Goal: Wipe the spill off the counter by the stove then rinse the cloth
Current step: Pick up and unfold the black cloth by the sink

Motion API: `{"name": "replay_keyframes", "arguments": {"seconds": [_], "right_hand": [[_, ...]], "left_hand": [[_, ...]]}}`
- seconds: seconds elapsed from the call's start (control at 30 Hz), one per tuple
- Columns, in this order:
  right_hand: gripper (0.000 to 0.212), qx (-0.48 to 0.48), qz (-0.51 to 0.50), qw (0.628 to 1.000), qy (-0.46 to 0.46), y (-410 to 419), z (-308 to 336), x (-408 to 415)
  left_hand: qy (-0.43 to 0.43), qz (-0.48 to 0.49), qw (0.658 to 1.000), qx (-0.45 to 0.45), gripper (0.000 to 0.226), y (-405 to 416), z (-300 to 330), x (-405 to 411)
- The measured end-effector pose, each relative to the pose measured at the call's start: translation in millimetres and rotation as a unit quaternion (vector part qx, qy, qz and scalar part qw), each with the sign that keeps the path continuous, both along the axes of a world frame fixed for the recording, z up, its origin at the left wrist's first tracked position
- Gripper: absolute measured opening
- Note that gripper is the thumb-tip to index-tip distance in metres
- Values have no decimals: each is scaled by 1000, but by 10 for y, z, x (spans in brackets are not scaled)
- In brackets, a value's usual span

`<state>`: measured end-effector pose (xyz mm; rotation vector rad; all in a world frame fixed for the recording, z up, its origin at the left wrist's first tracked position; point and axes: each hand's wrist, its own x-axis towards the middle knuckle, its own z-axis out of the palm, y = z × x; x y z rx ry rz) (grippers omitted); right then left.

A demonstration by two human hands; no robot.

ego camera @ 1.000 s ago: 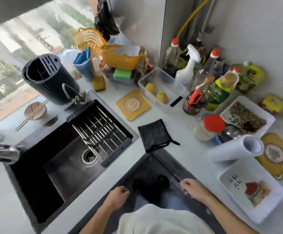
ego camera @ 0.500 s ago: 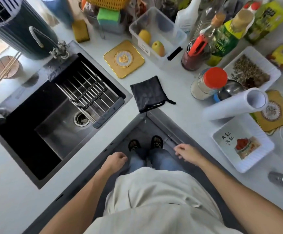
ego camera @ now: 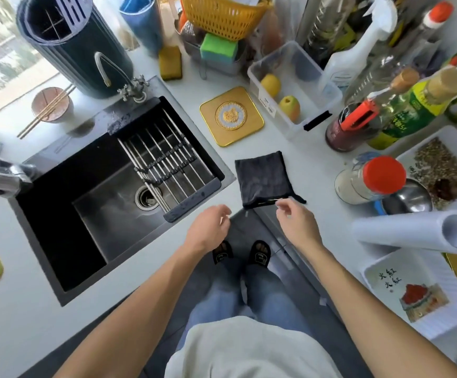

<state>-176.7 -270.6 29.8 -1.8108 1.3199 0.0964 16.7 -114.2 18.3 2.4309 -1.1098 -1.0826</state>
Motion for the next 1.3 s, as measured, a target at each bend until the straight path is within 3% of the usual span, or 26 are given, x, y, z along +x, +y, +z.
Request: {"name": "replay_keyframes", "arguments": {"seconds": [0.13,0.23,0.37,0.5,0.67,0.9,1.07,1.17,1.3], "right_hand": [[49,-98,83,991,-25,-176,-152,549],[73,-150,159,975,38,-193,-405,840],[93,-191,212,953,104,-128,-750,952],[92,-246,212,939,109,-85,-914,923],[66,-267,203,938,90,-105,-843,936],[42,-133,167,976,-37,-303,-462,754],[24,-36,105,990,-85,-269,-68,282],[21,58,19,995,-80,-103,15,-68],[16,156,-78,983,-55,183,55,-642]], "left_hand": [[-88,-41,994,-57,47,-291,-164,97],[-160,-100,981,-48,66,-394,-321,117],[-155,-112,981,-16,67,-357,-525,40],[-159,-114,980,-21,66,-312,-588,29],[-155,-117,981,-18,67,-293,-596,43],[-115,-102,988,-32,68,-329,-341,60],[-82,-83,991,-65,54,-153,-38,-155],[-9,-71,997,-22,49,48,46,-304],[42,-129,989,59,38,339,-42,-373]]}}
